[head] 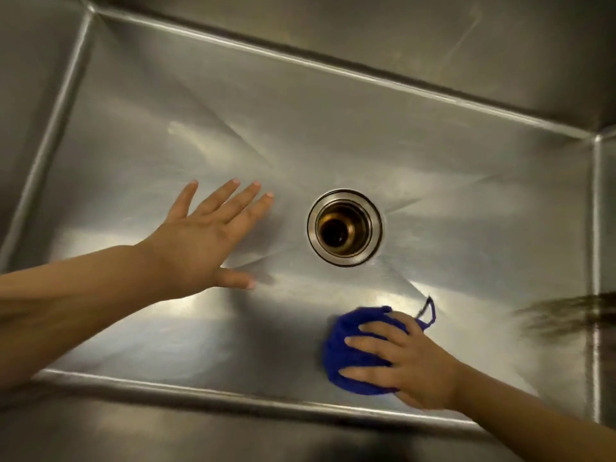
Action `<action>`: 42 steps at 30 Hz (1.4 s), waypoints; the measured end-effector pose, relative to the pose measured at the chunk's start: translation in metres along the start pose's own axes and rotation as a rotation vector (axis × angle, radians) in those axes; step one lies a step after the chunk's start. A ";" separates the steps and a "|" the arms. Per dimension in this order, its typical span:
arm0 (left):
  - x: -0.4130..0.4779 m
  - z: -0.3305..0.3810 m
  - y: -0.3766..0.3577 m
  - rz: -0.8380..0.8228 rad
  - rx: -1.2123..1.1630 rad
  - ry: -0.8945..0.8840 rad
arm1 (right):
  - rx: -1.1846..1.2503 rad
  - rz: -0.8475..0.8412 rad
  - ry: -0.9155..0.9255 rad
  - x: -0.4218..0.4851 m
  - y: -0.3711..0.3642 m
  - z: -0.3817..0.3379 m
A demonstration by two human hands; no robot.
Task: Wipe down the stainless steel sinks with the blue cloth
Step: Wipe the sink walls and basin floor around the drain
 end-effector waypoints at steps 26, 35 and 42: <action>0.116 0.098 0.033 0.141 -0.041 -0.066 | 0.156 0.327 -0.818 0.077 0.036 0.129; 0.139 0.125 0.054 0.195 -0.030 -0.105 | 0.080 0.271 -0.395 0.011 0.011 0.111; 0.156 0.134 0.072 0.166 -0.034 -0.039 | 0.183 0.265 -0.908 0.075 0.063 0.194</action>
Point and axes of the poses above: each hand's wrist, its own x-axis towards the middle knuckle, its own y-axis out of the back of the hand, z = x × y, the point moved 1 cm from there along x, towards the middle knuckle, and after that the axes turned 10 degrees about -y, right-handed, at the moved point
